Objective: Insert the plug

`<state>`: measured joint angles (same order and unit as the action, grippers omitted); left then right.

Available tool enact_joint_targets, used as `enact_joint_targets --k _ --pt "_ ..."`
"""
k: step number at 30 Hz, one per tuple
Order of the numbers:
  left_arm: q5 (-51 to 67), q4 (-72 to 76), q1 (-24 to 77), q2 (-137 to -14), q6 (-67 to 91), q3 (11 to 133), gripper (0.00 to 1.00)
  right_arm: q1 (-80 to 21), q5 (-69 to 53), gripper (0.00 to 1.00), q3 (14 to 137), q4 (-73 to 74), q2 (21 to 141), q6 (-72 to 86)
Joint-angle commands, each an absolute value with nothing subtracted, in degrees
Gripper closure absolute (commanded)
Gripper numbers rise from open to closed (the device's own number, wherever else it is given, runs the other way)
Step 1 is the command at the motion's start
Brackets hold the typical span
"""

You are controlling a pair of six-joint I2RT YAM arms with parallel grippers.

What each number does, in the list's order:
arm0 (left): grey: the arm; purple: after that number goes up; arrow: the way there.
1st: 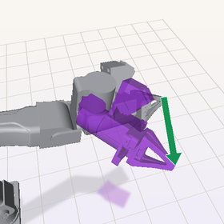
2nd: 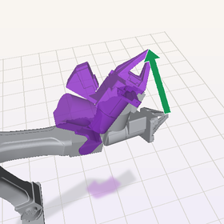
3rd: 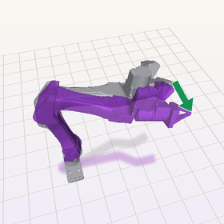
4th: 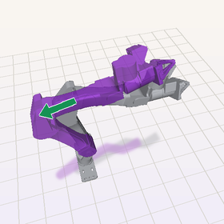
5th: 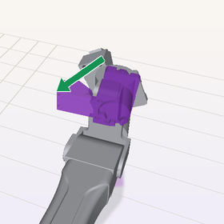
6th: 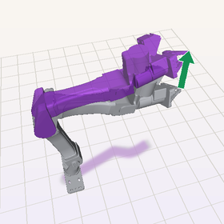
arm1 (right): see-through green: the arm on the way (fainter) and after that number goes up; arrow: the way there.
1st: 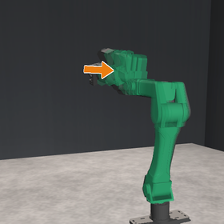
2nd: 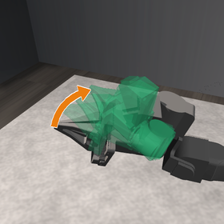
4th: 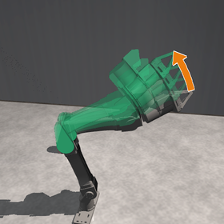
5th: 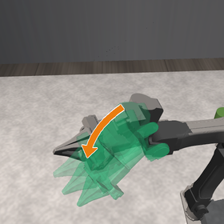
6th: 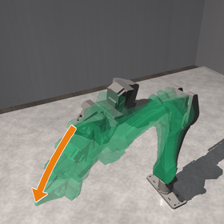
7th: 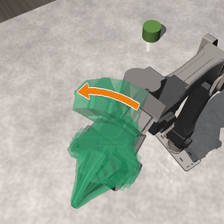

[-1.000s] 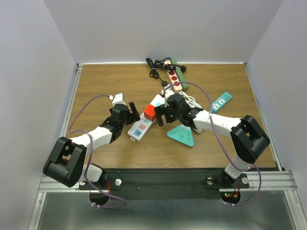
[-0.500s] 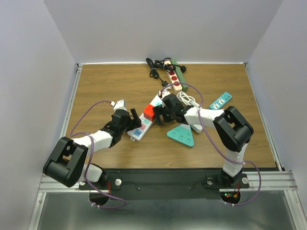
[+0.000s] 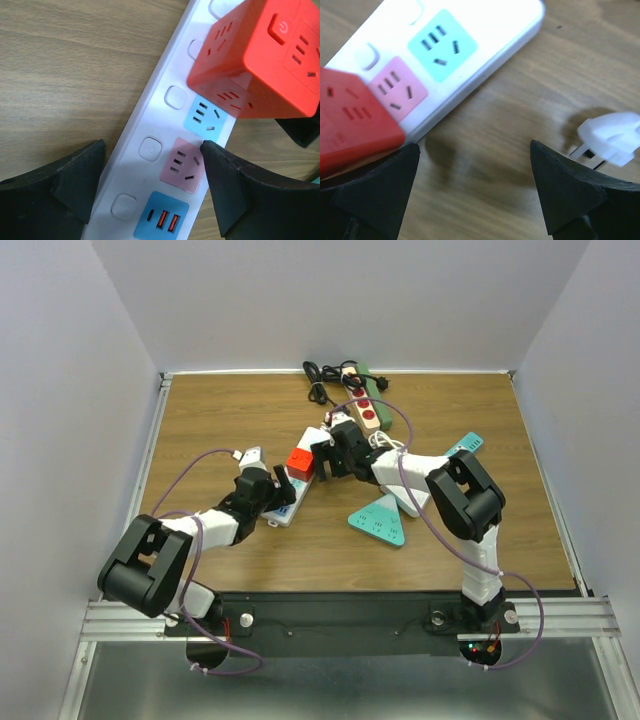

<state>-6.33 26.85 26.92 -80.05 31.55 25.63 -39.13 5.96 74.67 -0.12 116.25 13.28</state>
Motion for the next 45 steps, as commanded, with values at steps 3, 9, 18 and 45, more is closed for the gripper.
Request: enact_joint_targets --k 3,9,18,45 --pt "-2.99 29.18 30.05 -80.95 33.75 26.89 0.11 -38.15 5.36 0.03 80.85 -4.83 119.79 14.59" --pt "-3.95 28.04 31.03 -81.74 33.49 28.74 0.11 -37.35 6.41 0.03 80.07 -4.66 117.87 13.8" --pt "-12.48 18.02 31.11 -71.2 30.5 30.23 0.11 -36.21 8.61 0.01 70.06 -1.15 99.25 12.04" --pt "36.21 33.93 43.33 -105.98 6.86 59.49 0.16 -20.39 -9.23 0.0 61.61 12.65 66.28 16.7"
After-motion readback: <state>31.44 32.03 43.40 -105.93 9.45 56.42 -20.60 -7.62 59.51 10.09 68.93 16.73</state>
